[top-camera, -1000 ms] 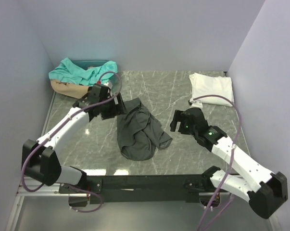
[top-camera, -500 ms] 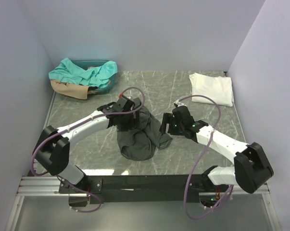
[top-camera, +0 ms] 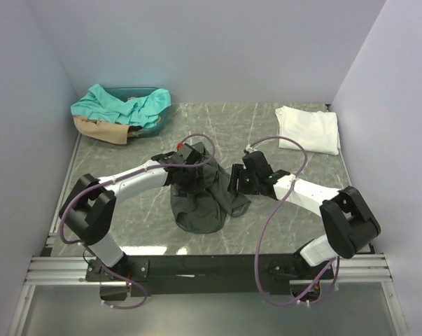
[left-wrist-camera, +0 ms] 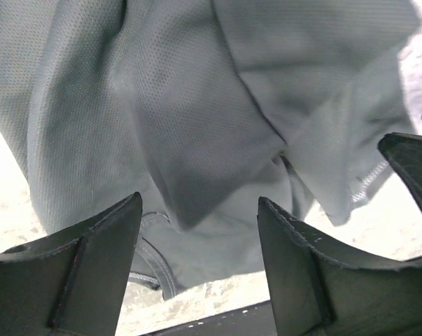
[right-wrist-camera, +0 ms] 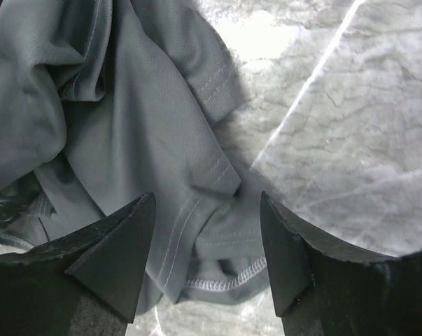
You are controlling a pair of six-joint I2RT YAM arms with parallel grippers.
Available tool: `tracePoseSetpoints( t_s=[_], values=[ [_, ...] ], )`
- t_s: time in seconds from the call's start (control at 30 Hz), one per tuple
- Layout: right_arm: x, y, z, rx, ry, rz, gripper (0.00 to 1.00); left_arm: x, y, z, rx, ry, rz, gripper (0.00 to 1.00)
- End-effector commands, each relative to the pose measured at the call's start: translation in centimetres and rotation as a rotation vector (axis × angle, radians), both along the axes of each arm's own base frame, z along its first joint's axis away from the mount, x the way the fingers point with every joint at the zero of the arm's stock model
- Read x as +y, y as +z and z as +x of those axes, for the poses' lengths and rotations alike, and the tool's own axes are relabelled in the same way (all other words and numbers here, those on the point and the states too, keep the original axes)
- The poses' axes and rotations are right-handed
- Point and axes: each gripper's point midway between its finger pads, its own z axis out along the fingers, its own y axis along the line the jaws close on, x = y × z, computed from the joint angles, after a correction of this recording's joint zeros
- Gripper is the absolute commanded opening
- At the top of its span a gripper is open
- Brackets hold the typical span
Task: Fold and stack the t-shirts
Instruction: Flatten the tshirt out
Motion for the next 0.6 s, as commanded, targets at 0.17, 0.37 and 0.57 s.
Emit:
tracePoseSetpoints(
  t_s=[0.17, 0.37, 0.57],
  values=[
    [1.5, 0.4, 2.2, -0.055, 0.036, 0.013, 0.64, -0.9, -0.8, 0.3, 0.015, -0.012, -0.006, 0.69],
    [1.6, -0.3, 2.3, -0.047, 0.036, 0.004, 0.59, -0.9, -1.7, 0.1, 0.036, -0.018, 0.004, 0.61],
    [1.5, -0.8, 2.2, -0.048, 0.037, -0.001, 0.51, -0.5, -1.6, 0.0, 0.038, -0.001, 0.015, 0.46]
  ],
)
